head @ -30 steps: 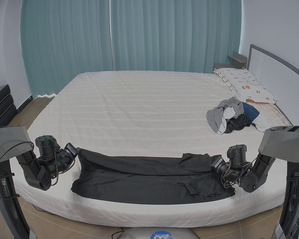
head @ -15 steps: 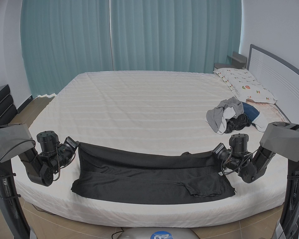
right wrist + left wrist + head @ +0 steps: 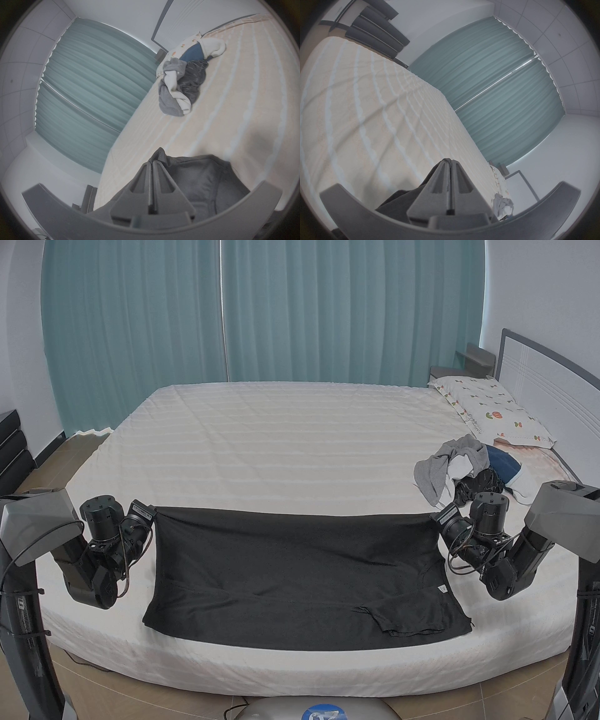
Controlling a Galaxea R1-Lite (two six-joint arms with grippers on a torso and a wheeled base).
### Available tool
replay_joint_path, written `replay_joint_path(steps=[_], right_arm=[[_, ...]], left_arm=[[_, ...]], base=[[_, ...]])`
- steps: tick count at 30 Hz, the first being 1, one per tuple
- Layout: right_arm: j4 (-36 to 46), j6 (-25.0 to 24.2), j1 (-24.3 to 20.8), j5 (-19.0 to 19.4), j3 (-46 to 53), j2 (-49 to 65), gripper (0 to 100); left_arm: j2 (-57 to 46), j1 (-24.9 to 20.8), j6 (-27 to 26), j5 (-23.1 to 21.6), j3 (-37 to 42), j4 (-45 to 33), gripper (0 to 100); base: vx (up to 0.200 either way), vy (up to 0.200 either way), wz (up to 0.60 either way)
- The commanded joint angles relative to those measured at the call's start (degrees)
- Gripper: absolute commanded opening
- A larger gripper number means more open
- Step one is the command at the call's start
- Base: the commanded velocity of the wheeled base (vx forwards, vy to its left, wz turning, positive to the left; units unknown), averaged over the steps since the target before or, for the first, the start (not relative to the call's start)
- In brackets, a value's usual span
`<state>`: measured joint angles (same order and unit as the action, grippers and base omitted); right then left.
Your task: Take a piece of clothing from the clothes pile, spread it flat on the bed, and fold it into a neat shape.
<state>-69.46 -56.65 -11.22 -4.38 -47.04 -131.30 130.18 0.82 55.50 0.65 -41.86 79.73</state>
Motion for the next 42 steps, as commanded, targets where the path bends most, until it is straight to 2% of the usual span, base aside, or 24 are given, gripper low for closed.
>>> replay_joint_path(steps=[1, 4, 8, 11, 12, 13, 14, 15, 30, 31, 36, 37, 42], right_arm=[[-0.5, 2.2, -0.1, 0.9, 5.2, -0.4, 0], [-0.7, 5.0, -0.1, 1.8, 9.3, -0.4, 0], [-0.8, 6.6, -0.4, 2.2, 12.3, -1.1, 0], [-0.8, 6.6, -0.5, 3.1, 13.6, -1.6, 0], [-0.8, 6.6, -0.5, 3.1, 13.6, -1.6, 0], [-1.2, 6.6, -0.6, 5.6, 16.3, -2.1, 0], [-1.2, 6.6, -0.6, 5.6, 16.3, -2.1, 0], [-3.4, 7.1, -0.6, 7.4, 18.6, -2.2, 0], [-8.4, 8.5, 0.1, 7.6, 20.9, -5.8, 0], [-8.4, 8.5, 0.1, 7.6, 21.0, -5.8, 100], [-9.9, 8.0, 0.5, 8.1, 21.8, -4.8, 100], [-10.3, 8.0, 0.6, 8.2, 22.3, -4.5, 100], [-13.9, 7.0, 2.5, 11.2, 25.4, -1.1, 100]], left_arm=[[2.3, 0.7, -3.9, -1.1, 5.8, 3.6, 0], [2.3, 1.3, -8.0, -3.7, 12.2, 6.9, 0], [2.8, 2.8, -13.1, -8.1, 16.3, 10.3, 0], [3.3, 2.8, -15.9, -8.7, 17.9, 10.3, 0], [4.3, 2.7, -19.8, -8.8, 19.6, 10.3, 0], [4.5, 2.6, -20.6, -8.8, 19.9, 10.3, 0], [4.5, 2.6, -20.6, -8.8, 19.9, 10.3, 0], [6.0, 2.6, -24.4, -8.8, 20.7, 10.3, 0], [7.0, 2.6, -25.7, -8.8, 22.2, 10.3, 0], [7.0, 2.6, -25.7, -8.8, 22.2, 10.3, 0], [6.8, 2.9, -25.6, -8.8, 22.2, 10.3, 0], [6.7, 2.9, -25.7, -8.8, 22.3, 10.3, 100], [4.9, 3.5, -25.1, -8.9, 22.2, 10.3, 100]], base=[[0.0, 0.0, 0.0], [0.0, 0.0, 0.0], [0.0, 0.0, 0.0], [0.0, 0.0, 0.0], [0.0, 0.0, 0.0], [0.0, 0.0, 0.0], [0.0, 0.0, 0.0], [0.0, 0.0, 0.0], [0.0, 0.0, 0.0], [0.0, 0.0, 0.0], [0.0, 0.0, 0.0], [0.0, 0.0, 0.0], [0.0, 0.0, 0.0]])
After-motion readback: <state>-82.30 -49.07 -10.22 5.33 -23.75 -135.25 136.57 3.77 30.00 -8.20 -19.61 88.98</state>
